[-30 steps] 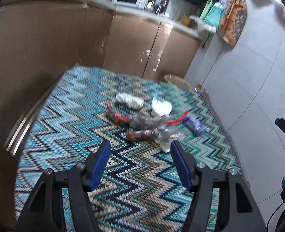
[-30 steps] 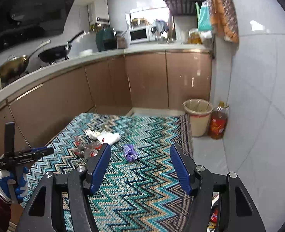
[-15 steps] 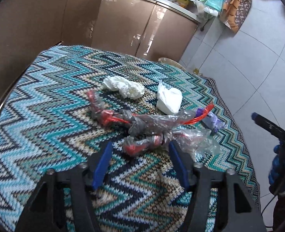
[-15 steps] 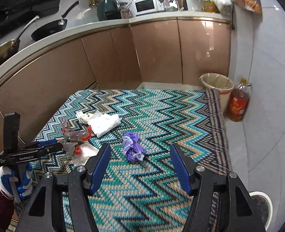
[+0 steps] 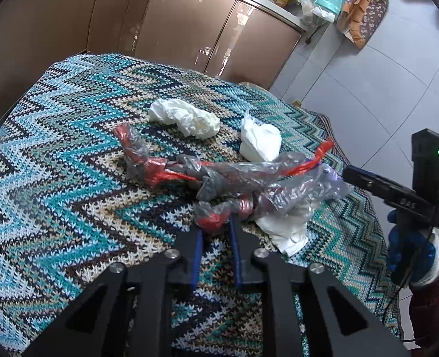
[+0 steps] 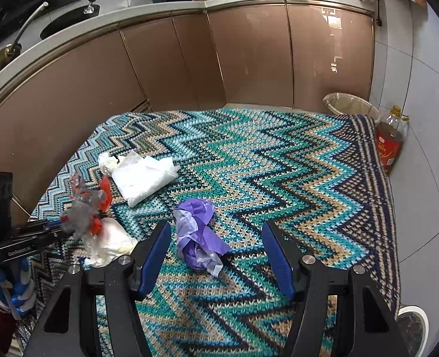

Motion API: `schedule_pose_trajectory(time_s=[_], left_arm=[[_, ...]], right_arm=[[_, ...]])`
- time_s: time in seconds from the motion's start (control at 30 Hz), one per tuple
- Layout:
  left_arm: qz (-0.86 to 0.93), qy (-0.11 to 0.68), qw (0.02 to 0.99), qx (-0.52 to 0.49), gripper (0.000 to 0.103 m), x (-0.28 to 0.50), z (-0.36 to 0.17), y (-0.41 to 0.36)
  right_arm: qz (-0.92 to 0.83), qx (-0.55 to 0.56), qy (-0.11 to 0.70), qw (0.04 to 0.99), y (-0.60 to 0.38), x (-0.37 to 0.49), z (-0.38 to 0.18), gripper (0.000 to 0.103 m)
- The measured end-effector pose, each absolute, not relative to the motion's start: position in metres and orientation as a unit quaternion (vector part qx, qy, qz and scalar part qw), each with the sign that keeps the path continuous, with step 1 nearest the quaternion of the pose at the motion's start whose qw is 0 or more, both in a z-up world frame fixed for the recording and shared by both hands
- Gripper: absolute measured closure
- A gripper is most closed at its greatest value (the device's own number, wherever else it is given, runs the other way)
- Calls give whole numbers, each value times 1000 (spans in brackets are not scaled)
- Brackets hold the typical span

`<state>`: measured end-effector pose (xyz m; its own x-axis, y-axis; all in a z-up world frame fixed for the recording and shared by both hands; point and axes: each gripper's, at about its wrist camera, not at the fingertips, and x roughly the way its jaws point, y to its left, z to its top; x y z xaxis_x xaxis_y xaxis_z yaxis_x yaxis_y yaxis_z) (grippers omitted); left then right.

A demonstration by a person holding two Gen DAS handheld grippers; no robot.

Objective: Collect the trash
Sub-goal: 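Grasp the purple glove with the right tool while the left tool grasps red-tied plastic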

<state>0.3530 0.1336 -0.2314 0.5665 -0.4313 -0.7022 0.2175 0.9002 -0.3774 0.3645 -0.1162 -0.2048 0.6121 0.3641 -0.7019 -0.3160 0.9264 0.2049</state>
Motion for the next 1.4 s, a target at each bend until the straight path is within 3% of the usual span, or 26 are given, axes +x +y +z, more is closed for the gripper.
schedule_pose_trajectory(time_s=[0.3, 0.53, 1.4], left_arm=[[-191, 418, 881, -115, 96, 340, -226, 131], [-184, 416, 882, -120, 96, 326, -222, 132], [-166, 334, 919, -126, 97, 192, -129, 162]], right_arm=[[202, 40, 415, 887, -113, 376, -221, 42], [226, 40, 427, 874, -106, 373, -227, 70], [179, 49, 323, 928, -154, 210, -123, 71]])
